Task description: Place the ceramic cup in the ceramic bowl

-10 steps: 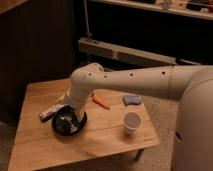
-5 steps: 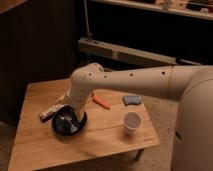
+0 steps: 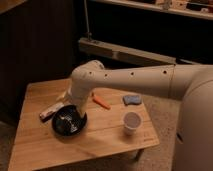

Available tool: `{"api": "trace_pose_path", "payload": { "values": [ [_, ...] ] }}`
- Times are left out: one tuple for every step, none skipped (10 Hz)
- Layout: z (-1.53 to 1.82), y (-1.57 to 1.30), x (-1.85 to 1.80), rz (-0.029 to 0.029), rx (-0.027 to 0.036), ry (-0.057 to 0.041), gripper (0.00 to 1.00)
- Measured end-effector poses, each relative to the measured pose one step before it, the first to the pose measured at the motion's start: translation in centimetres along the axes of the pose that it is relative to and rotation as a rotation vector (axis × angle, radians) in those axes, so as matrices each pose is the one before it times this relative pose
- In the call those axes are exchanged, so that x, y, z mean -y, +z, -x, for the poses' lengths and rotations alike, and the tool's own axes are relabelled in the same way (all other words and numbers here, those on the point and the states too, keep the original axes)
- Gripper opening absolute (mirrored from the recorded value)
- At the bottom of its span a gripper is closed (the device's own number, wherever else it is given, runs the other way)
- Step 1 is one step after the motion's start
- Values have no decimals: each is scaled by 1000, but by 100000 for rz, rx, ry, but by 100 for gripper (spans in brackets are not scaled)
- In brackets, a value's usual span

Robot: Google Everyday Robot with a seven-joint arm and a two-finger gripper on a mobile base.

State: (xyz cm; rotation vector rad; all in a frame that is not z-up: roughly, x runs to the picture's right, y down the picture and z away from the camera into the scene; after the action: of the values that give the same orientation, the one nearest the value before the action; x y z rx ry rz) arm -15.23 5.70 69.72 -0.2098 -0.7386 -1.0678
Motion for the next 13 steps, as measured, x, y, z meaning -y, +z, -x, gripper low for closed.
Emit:
{"api": "trace_pose_path", "payload": {
  "values": [
    [-1259,-743,-513,189,-2279,-2222,80],
    [-536,-292,-173,107,-992,-1316,80],
    [71,49,126,9,112,-329,80],
    [-3,1,-26,18,8,50,80],
    [-43,-18,-48,21,-60,102,80],
    [-74,80,-127,249,7,116,80],
    [-476,-170,-676,1652,-1403,1298,80],
    [-610,-387,-1238,1892,-1941,1202,80],
    [-399,-620,-1832,1823,-1942,1632,80],
    [-395,-736,-2214,1287,-2147,1855,80],
    [-378,-839,-2350,1002,-2078,1857,80],
    [-360,-814,-2143,1004,-2035,1615,80],
    [-491,-1157,-2536,1545,-2751,2175,80]
  ]
}}
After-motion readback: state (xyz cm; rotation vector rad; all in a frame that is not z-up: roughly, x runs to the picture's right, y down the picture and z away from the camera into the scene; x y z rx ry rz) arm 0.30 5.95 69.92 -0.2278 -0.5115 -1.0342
